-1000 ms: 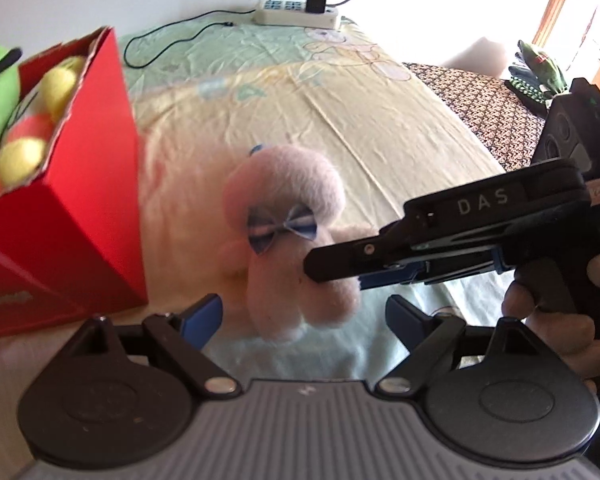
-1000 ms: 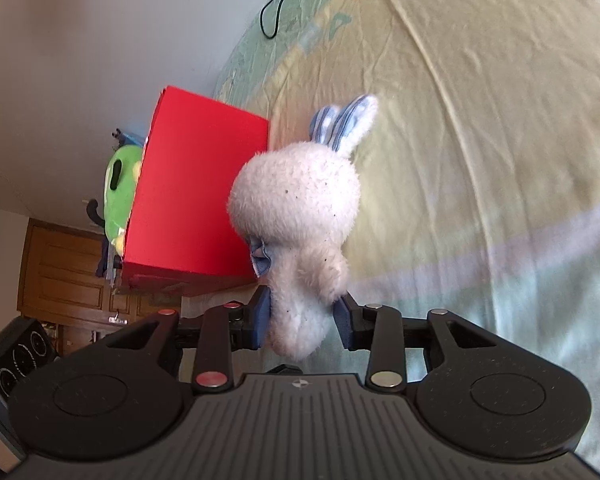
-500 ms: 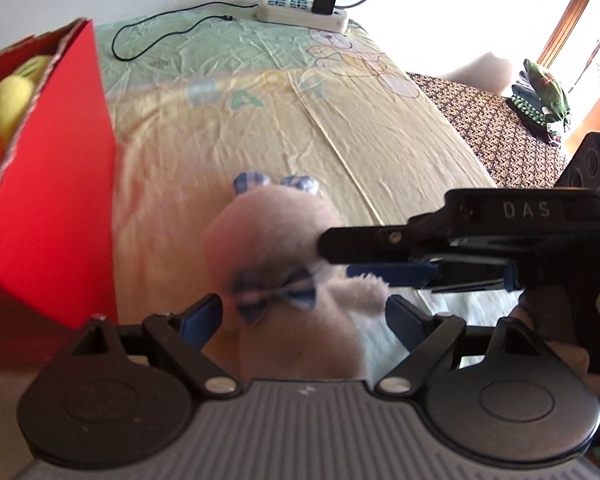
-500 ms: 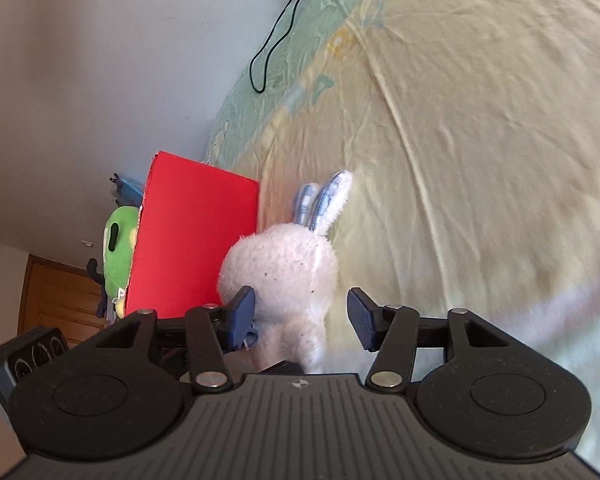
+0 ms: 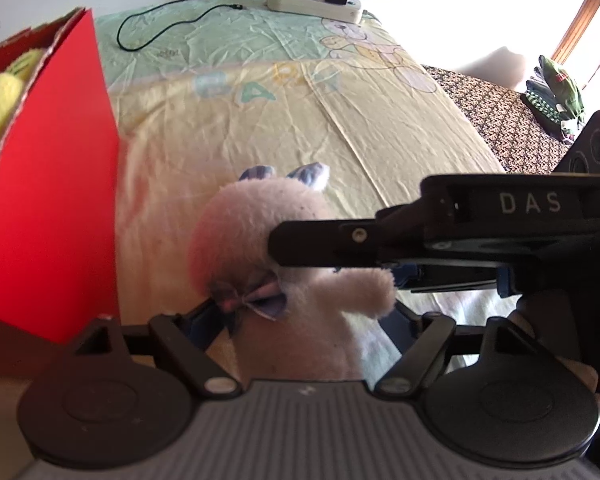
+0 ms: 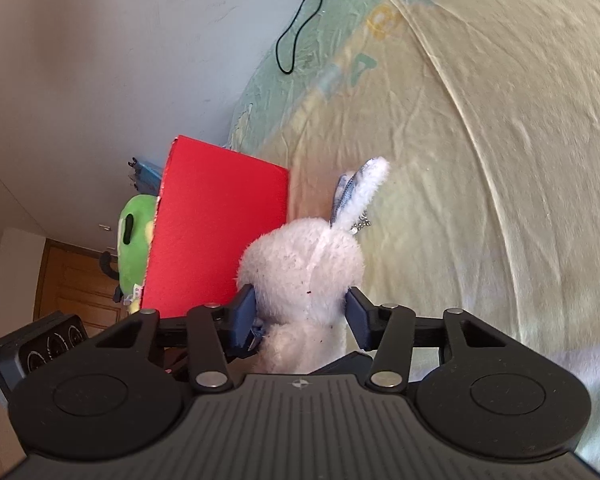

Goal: Organize objects
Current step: 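Lift the pink bunny with the right gripper and carry it over the box, then lower the pink bunny into the red box with the right gripper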

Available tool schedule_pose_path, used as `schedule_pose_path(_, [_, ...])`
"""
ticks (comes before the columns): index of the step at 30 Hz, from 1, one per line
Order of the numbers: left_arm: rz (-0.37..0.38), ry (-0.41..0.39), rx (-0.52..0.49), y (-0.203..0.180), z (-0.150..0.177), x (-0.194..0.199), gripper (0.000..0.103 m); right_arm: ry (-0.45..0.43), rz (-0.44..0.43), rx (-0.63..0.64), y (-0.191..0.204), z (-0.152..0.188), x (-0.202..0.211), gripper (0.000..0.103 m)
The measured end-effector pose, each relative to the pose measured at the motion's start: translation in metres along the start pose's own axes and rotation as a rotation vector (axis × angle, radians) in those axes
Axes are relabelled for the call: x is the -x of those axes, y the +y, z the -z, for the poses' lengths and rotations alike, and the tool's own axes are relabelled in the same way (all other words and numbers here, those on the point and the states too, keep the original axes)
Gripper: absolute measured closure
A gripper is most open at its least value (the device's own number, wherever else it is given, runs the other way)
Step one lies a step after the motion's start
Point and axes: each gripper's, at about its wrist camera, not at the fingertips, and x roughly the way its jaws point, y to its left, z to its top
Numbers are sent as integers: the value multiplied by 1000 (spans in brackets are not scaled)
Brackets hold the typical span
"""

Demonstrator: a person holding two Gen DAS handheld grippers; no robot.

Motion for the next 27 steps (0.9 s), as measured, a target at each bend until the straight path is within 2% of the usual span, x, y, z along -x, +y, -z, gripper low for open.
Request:
schedule_pose_path(7, [6, -40, -32, -12, 8, 25, 23, -18, -13, 61, 17, 10, 18, 52])
schedule_pose_path(14, [-22, -117, -38, -16, 15, 63, 23, -34, -65, 134, 43, 26, 30, 52])
schedule_pose_path(23, [-42, -227, -13, 2, 28, 117, 23, -46, -106, 326, 99, 46, 29, 52])
schedule_pose_path(27, [-34, -273, -17, 14, 33, 136, 23, -64, -116, 366, 120, 52, 24, 52])
